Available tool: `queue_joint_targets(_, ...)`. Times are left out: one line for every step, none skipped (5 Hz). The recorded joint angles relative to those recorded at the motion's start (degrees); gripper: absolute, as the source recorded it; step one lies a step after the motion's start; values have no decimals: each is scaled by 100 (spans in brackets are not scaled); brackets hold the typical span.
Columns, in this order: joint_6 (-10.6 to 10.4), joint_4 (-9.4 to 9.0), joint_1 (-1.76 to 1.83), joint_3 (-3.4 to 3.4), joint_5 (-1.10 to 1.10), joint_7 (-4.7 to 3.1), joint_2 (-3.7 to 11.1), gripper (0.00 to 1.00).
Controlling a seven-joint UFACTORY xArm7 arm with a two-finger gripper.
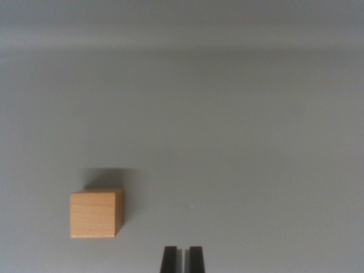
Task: Push wooden cube
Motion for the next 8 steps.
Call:
queue_joint_targets(-265,-217,31,55,5,61,72,0)
queue_joint_targets(-265,-217,31,55,5,61,72,0)
queue_joint_targets(-535,-439,64,111,11,124,146,0)
queue_joint_targets(-535,-439,64,111,11,124,146,0)
queue_joint_targets(-806,-661,96,167,16,187,220,0)
queue_joint_targets(-806,-661,96,167,16,187,220,0)
queue_joint_targets(-1066,-874,127,221,22,247,291,0)
queue_joint_targets(-1066,-874,127,221,22,247,291,0)
